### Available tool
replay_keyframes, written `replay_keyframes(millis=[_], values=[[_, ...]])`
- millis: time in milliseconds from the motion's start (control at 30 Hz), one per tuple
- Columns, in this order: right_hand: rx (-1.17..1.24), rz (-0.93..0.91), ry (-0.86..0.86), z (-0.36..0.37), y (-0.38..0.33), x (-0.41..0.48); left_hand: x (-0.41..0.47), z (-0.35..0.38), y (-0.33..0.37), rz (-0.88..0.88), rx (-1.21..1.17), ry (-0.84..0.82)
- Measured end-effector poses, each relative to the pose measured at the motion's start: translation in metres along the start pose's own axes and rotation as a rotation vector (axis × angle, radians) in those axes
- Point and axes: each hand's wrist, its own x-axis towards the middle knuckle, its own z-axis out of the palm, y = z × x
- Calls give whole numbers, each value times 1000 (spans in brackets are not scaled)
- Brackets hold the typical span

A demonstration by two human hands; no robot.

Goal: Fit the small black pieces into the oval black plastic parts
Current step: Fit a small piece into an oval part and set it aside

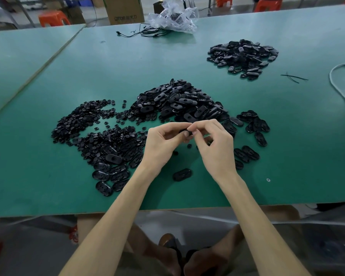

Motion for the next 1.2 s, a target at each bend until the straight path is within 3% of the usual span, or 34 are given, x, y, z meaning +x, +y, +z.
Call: replay_keyframes(millis=[333,433,533,633,800,967,1067,1200], values=[[-30,13,18,-1,-3,0,0,3,1,-8,12,1],[-4,78,210,-5,-2,2,2,2,0,12,82,32],[110,261,446,-10,1,6,2,2,-2,28,149,32],[182,372,534,-13,4,9,2,2,-3,27,194,30],[149,472,486,-16,7,10,3,1,-3,26,215,47],[111,381,453,-13,4,6,2,0,-3,32,204,62],[-19,270,273,-8,0,2,2,-1,-3,39,184,91],[-240,-24,-1,-1,-4,-3,3,-2,-4,49,159,135]])
